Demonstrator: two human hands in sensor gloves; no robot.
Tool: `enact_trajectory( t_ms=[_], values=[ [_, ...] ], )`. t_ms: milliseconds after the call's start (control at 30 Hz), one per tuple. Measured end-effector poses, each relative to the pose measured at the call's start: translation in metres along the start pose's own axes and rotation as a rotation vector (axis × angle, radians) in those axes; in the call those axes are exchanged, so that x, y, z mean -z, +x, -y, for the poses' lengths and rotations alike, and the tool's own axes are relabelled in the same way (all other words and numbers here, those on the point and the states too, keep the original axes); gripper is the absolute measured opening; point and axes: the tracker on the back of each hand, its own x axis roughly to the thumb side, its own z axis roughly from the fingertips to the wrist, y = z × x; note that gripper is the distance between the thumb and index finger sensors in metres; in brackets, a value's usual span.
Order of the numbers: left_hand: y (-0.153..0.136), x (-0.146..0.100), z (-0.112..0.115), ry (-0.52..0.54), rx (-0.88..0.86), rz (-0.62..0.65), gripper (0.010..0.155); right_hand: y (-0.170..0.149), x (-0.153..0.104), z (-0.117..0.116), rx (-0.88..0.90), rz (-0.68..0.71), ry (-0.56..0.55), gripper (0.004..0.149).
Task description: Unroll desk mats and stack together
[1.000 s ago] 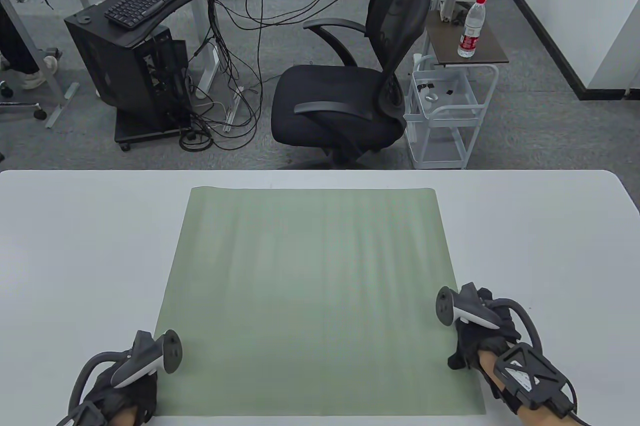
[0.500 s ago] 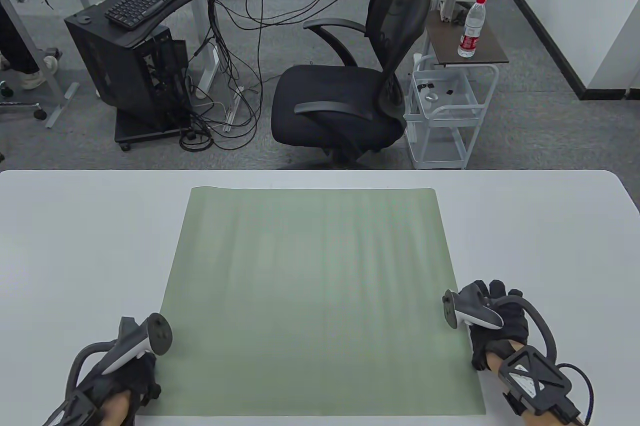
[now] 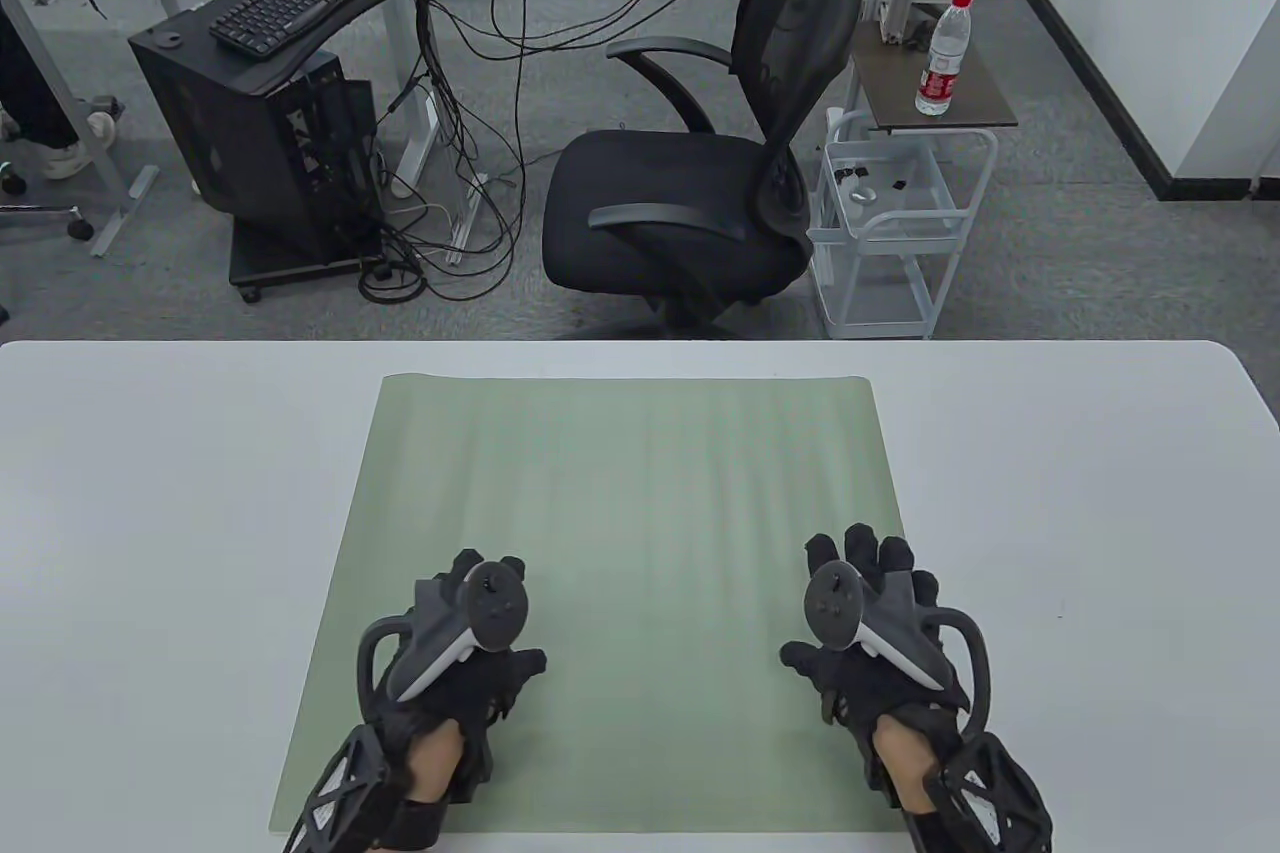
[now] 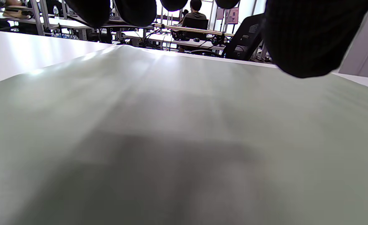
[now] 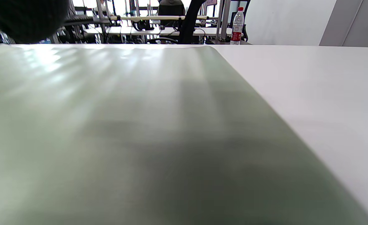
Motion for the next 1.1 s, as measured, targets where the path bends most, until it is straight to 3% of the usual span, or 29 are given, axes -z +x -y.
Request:
enact_trajectory(
  t_ms=[167,367,567,1100],
  values=[
    [0.002,0.002,0.016,0.049,0.062,0.017,0.086,0.004,0.001,-0.015,-0.054,0.018,-0.084,0.095],
    [-0.005,-0.006,0.012,0.091,-0.002,-0.001,0.085,-0.014,-0.003,-0.013,0.001,-0.015,-0.127,0.094],
    [0.000,-0.014,0.016,0.080,0.058,0.028,0.085,-0.012,-0.011,-0.011,0.017,-0.006,-0.152,0.094],
    [0.006,-0.012,0.020,0.024,0.068,0.033,0.082,-0.008,-0.012,-0.016,0.002,0.005,-0.091,0.094]
  ],
)
